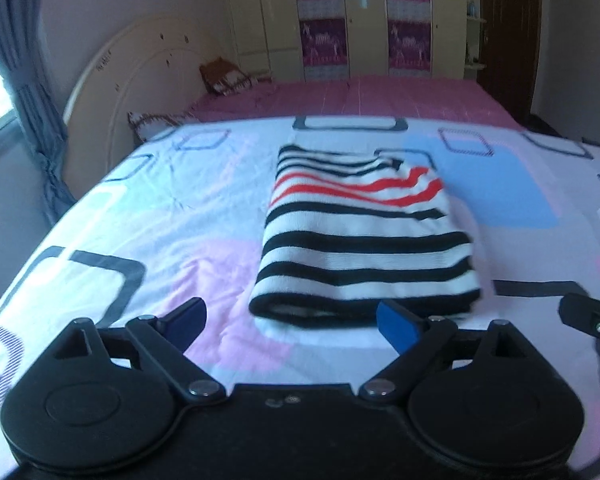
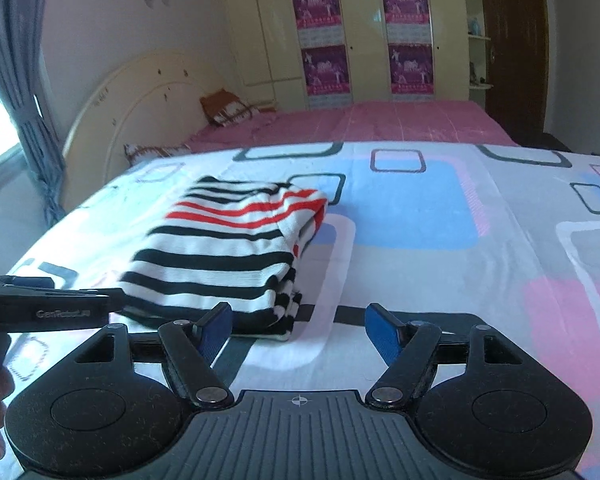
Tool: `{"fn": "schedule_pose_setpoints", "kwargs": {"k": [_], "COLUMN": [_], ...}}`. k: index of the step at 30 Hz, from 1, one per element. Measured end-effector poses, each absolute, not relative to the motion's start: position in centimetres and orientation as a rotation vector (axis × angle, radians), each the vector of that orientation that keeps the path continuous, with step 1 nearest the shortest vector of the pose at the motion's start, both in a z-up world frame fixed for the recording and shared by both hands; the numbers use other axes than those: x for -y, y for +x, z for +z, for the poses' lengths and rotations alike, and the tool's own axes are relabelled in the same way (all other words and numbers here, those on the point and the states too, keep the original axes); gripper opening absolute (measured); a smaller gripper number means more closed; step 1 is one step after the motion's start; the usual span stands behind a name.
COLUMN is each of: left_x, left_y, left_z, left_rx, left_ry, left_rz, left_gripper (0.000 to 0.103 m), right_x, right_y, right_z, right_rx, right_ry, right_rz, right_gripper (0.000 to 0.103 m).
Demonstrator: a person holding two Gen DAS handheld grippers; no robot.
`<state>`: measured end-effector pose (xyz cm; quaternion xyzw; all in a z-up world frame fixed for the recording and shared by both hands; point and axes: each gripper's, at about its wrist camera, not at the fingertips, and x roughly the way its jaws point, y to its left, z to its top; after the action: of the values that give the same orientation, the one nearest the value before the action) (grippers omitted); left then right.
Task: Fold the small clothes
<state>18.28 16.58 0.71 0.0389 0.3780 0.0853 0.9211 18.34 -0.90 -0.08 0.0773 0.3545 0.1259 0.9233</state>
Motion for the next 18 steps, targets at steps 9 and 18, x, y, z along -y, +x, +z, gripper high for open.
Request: {"fn": "schedule_pose_setpoints", "kwargs": {"k": [9,18], "left_x": [-14.9,-13.9], "left_y": [8.4,1.6], "left_z": [6.6,9.2], "left_rx": [-0.686,-0.636], "left_ry": [0.054,0.018], "left_rz": [0.199,0.195], "left_gripper": [0.097,0.101], "right_x": [1.8,1.7], "right_y": [9.5,2.1], "right_z": [7.0,10.0], "right_rx": [-0.628,-0.504], "right_ry": [0.175,0.108], "right_rz": [0.295,0.219], "right_gripper": [0.103,0.103]}}
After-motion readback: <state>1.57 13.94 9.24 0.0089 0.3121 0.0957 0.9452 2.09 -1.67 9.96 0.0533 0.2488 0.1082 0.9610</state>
